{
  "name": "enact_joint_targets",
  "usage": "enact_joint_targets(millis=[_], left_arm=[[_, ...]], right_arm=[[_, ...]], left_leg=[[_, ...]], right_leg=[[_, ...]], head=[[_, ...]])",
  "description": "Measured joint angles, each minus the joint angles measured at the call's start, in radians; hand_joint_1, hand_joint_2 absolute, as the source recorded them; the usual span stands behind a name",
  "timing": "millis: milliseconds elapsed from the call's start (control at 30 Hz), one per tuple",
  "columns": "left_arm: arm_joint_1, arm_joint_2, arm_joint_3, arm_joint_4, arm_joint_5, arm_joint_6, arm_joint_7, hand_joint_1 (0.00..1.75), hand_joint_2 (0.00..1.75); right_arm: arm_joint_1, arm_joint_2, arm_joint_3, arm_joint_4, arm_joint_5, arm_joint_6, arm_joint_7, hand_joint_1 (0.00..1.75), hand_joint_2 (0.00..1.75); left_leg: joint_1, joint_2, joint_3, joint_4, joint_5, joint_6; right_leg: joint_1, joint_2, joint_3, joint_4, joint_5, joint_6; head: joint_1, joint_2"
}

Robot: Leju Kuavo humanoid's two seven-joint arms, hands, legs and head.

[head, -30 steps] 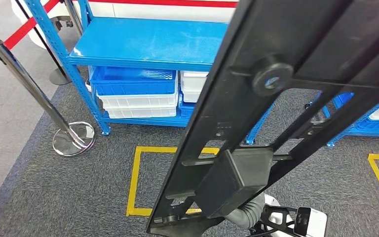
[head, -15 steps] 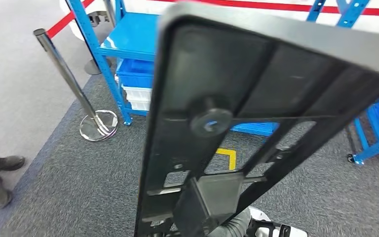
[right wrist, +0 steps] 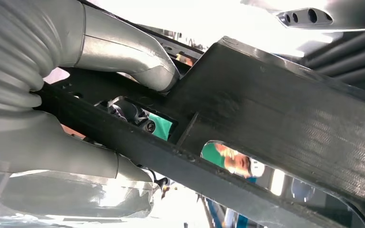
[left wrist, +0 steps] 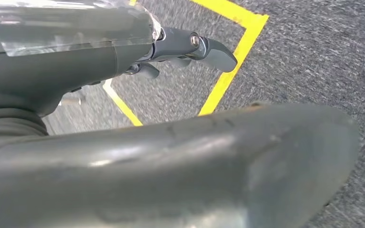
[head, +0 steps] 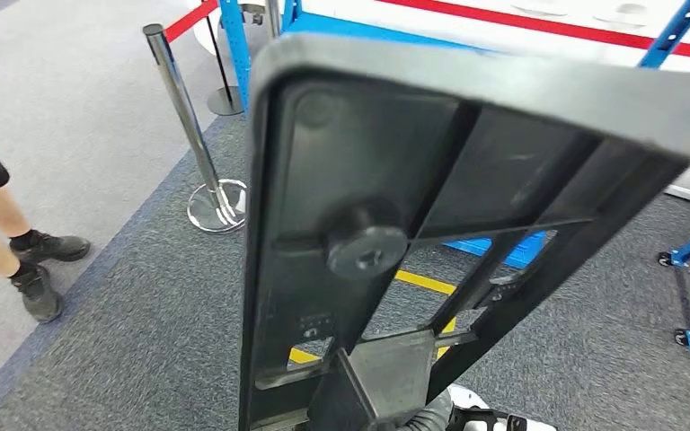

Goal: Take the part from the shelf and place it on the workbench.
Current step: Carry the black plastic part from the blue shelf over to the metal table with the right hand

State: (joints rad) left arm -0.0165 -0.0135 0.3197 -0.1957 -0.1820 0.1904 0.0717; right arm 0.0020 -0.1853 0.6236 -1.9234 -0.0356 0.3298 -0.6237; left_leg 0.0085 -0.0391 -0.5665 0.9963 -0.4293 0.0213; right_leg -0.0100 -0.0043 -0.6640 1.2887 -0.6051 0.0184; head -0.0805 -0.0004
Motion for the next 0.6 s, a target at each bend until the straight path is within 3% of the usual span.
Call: enact_joint_targets(millis=[67, 133, 200, 267, 333, 400, 467, 500, 533, 600], left_arm=[[0.000, 0.001, 0.007, 0.000, 0.004, 0.000, -0.009, 0.00, 0.00], [-0.003, 0.002, 0.011, 0.000, 0.006, 0.000, -0.016, 0.00, 0.00], [-0.006, 0.006, 0.018, 0.000, 0.007, 0.000, -0.024, 0.00, 0.00], [-0.005, 0.009, 0.025, 0.000, 0.005, -0.001, -0.031, 0.00, 0.00], [-0.005, 0.012, 0.029, 0.000, 0.002, -0.003, -0.037, 0.00, 0.00], [-0.009, 0.016, 0.029, 0.000, -0.002, -0.006, -0.045, 0.00, 0.00], [-0.011, 0.019, 0.030, 0.000, -0.005, -0.011, -0.056, 0.00, 0.00], [-0.010, 0.022, 0.030, 0.000, -0.006, -0.014, -0.061, 0.00, 0.00], [-0.009, 0.025, 0.030, 0.000, -0.007, -0.016, -0.067, 0.00, 0.00], [-0.008, 0.033, 0.032, 0.000, -0.007, -0.019, -0.076, 0.00, 0.00]], right_arm=[[-0.002, 0.002, -0.003, 0.000, 0.002, 0.013, 0.000, 1.75, 1.75], [-0.007, 0.005, -0.007, 0.001, 0.004, 0.022, 0.000, 1.75, 1.75], [-0.015, 0.011, -0.012, 0.003, 0.005, 0.028, 0.000, 1.75, 1.75], [-0.026, 0.021, -0.018, 0.003, 0.006, 0.035, 0.000, 1.75, 1.75], [-0.036, 0.032, -0.023, 0.003, 0.008, 0.037, 0.000, 1.75, 1.75], [-0.038, 0.041, -0.026, 0.004, 0.013, 0.037, 0.000, 1.75, 1.75], [-0.039, 0.049, -0.028, 0.005, 0.020, 0.036, 0.000, 1.75, 1.75], [-0.040, 0.054, -0.028, 0.005, 0.024, 0.034, 0.000, 1.75, 1.75], [-0.041, 0.059, -0.028, 0.006, 0.029, 0.031, 0.000, 1.75, 1.75], [-0.046, 0.069, -0.028, 0.006, 0.037, 0.023, 0.000, 1.75, 1.75]], left_leg=[[0.001, -0.027, -0.002, 0.006, 0.000, -0.005], [0.000, -0.050, -0.009, 0.015, 0.000, -0.014], [0.001, -0.070, -0.021, 0.019, 0.004, -0.028], [0.004, -0.079, -0.030, 0.020, 0.009, -0.042], [0.004, -0.040, -0.050, 0.056, -0.014, -0.050], [0.003, 0.011, -0.102, 0.174, -0.077, -0.055], [0.004, 0.025, -0.155, 0.296, -0.127, -0.059], [0.004, 0.027, -0.158, 0.311, -0.126, -0.059], [0.004, 0.031, -0.140, 0.285, -0.107, -0.058], [0.002, 0.064, -0.062, 0.145, -0.049, -0.051]], right_leg=[[-0.007, 0.015, 0.050, -0.102, 0.069, 0.000], [-0.012, 0.058, 0.105, -0.222, 0.114, -0.001], [-0.011, 0.076, 0.117, -0.259, 0.117, -0.005], [-0.009, 0.054, 0.115, -0.263, 0.124, -0.017], [-0.010, 0.029, 0.117, -0.270, 0.130, -0.032], [-0.006, 0.000, 0.116, -0.272, 0.130, -0.041], [-0.001, -0.030, 0.114, -0.271, 0.129, -0.044], [0.000, -0.044, 0.114, -0.271, 0.129, -0.044], [0.001, -0.057, 0.115, -0.271, 0.128, -0.044], [0.004, -0.081, 0.117, -0.270, 0.125, -0.041]], head=[[0.000, 0.000], [0.000, 0.000], [0.000, 0.000], [0.000, 0.000], [0.000, 0.000], [0.000, 0.000], [0.000, 0.000], [0.000, 0.000], [0.000, 0.000], [0.000, 0.000]])
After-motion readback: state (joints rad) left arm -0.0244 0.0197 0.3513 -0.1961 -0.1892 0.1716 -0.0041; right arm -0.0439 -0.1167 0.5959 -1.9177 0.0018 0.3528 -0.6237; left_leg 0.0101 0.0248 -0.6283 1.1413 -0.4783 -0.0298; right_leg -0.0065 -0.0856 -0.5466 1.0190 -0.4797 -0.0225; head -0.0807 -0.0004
